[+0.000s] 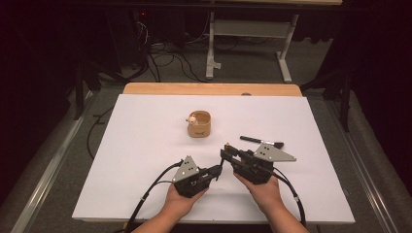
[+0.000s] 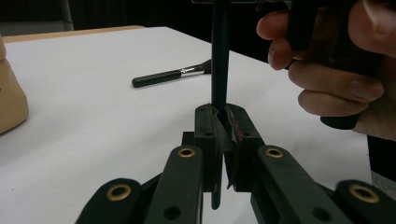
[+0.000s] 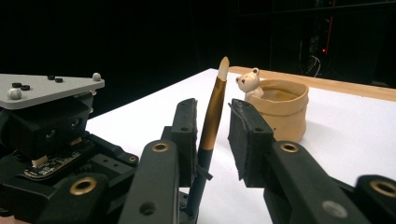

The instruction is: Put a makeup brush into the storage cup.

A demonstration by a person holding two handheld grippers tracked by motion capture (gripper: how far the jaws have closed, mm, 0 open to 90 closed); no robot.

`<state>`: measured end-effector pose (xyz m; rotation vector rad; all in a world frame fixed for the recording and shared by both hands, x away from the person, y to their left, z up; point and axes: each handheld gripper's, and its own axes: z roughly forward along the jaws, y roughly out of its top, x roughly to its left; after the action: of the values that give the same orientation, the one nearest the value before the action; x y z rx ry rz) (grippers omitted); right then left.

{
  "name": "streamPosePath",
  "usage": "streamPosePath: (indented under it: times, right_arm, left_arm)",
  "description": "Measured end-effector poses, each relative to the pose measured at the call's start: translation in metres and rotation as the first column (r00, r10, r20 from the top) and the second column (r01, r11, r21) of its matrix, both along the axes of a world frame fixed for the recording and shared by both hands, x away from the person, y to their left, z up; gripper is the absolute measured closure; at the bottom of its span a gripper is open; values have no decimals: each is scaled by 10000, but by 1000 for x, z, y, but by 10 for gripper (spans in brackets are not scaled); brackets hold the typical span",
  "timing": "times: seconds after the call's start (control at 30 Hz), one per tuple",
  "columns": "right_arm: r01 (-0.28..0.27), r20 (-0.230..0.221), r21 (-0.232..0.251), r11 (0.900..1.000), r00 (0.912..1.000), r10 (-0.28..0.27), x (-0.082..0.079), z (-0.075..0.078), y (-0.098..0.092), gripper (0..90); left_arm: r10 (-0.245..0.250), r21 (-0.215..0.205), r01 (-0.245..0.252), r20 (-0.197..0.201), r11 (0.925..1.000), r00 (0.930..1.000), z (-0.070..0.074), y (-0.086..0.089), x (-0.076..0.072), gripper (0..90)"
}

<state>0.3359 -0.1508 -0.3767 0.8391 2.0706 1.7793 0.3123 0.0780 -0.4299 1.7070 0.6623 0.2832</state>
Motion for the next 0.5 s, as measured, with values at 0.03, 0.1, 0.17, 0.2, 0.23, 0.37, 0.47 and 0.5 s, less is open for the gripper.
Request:
streamPosePath:
  times: [0.03,0.1,0.17,0.2,0.23,0.37,0.47,0.5]
  right_arm:
    - [10,-28,7,10000,10000,-10,0,0,0,765]
    - [-15,-44,28,10000,10000,16,0,-1,0,780]
    - [-43,-65,55,10000,10000,43,0,-1,-1,788]
    - [-60,-63,70,10000,10000,61,0,-1,-1,793]
    - [-76,-97,110,9999,9999,78,1,-1,-1,796]
    - [-136,-127,135,9998,9998,138,0,-1,-1,825]
    - [-183,-231,180,9997,9996,187,1,-1,-1,834]
    - [-210,-245,207,9996,9995,215,1,-1,-1,836]
  left_arm:
    - [5,-10,-5,-4,10000,10000,0,0,0,843]
    - [3,-13,-3,-17,10000,10000,0,0,0,843]
    - [10,-4,-10,-22,10000,10000,0,0,0,843]
    - [9,4,-9,-21,10000,10000,0,0,0,843]
    - [10,0,-10,-25,10000,10000,0,0,0,843]
    - [21,-10,-21,-30,10000,10000,-1,-1,0,843]
    - [22,-8,-22,-23,10000,10000,-1,-1,0,843]
    - [23,-8,-23,-21,10000,10000,-1,-1,0,843]
